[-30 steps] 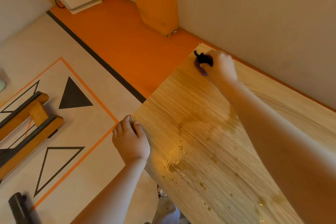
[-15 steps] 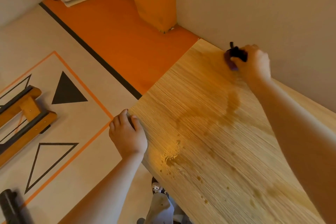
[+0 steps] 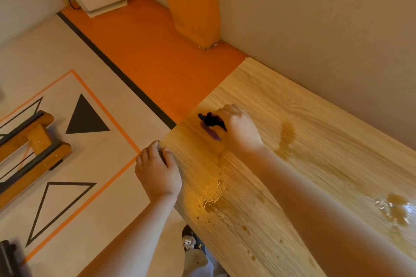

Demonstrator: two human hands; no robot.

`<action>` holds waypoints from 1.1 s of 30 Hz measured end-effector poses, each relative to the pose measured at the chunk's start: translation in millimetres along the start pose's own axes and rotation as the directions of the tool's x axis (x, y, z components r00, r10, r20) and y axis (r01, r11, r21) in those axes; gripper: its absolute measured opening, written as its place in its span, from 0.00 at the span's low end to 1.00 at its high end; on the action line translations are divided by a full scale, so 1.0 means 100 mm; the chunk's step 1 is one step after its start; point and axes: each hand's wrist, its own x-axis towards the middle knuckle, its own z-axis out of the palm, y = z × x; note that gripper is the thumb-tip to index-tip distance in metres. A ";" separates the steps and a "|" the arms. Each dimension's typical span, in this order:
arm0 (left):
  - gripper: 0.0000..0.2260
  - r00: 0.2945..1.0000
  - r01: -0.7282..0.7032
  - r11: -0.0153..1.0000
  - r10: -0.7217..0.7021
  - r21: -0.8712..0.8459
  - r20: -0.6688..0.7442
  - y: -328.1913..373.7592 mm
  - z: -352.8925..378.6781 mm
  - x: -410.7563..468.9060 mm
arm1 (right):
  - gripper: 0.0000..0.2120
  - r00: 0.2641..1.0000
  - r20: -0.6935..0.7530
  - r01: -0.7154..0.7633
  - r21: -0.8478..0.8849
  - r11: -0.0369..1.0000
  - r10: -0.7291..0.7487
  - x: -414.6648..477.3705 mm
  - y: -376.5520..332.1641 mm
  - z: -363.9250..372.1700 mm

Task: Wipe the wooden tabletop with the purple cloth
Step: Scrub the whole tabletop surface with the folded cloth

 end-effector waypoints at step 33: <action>0.16 1.000 0.018 0.996 -0.019 -0.082 -0.005 -0.03 -0.04 -0.01 | 0.12 0.925 -0.106 -0.367 0.011 0.930 0.366 -0.24 0.59 -0.57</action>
